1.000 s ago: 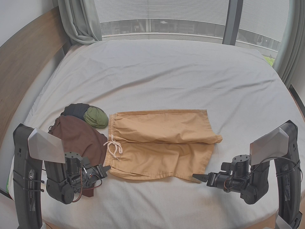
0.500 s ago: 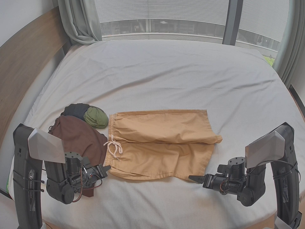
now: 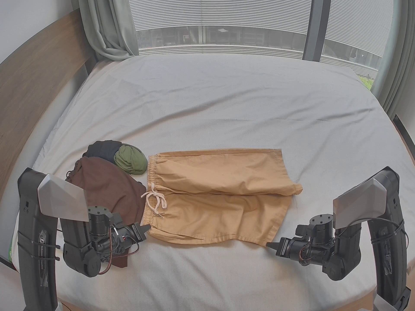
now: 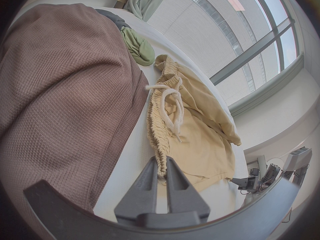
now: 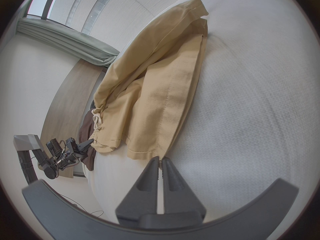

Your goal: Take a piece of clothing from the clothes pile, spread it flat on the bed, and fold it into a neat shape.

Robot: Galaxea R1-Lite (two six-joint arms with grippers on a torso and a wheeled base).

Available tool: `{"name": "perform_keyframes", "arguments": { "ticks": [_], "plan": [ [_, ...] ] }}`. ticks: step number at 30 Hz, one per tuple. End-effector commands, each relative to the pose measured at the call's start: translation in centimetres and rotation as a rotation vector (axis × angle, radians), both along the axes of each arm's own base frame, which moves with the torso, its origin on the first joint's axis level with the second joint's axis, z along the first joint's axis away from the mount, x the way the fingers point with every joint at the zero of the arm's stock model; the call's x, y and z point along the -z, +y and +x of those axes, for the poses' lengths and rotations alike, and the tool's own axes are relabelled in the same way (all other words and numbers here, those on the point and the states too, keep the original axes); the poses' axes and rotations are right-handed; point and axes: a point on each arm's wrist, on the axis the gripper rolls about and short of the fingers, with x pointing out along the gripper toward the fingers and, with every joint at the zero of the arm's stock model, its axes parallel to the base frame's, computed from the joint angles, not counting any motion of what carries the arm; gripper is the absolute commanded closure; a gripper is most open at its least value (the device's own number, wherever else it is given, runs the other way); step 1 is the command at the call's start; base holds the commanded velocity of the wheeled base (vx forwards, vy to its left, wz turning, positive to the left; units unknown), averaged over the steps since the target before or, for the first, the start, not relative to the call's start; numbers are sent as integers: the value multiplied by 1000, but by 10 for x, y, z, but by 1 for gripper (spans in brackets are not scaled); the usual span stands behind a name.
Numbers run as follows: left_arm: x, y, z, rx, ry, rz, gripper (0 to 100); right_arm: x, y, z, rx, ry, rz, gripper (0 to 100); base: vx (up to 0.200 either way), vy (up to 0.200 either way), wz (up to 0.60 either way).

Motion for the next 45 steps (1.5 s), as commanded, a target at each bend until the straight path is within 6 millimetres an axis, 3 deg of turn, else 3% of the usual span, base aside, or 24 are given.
{"name": "perform_keyframes", "arguments": {
  "ticks": [1, 12, 19, 29, 40, 45],
  "plan": [
    [0, 0, 0, -2, -1, 0, 100, -1, -2, 0, 7, -1, -2, 100, 0, 0, 0],
    [-3, -1, -2, 7, -7, 4, 100, -26, -13, -15, 14, -18, -13, 100, 0, 0, 0],
    [-2, -4, -5, 25, -5, 26, 100, -37, -44, -32, 45, -15, -91, 100, 0, 0, 0],
    [-5, -17, -23, 89, 33, 35, 100, -32, -57, -48, 53, 51, -136, 100, 0, 0, 0],
    [-12, -2, -49, 110, 81, 89, 100, -33, -62, -72, 14, 119, -180, 100, 0, 0, 0],
    [-13, 3, -54, 114, 88, 102, 100, -33, -62, -72, 16, 119, -180, 100, 0, 0, 0]
  ]
}}
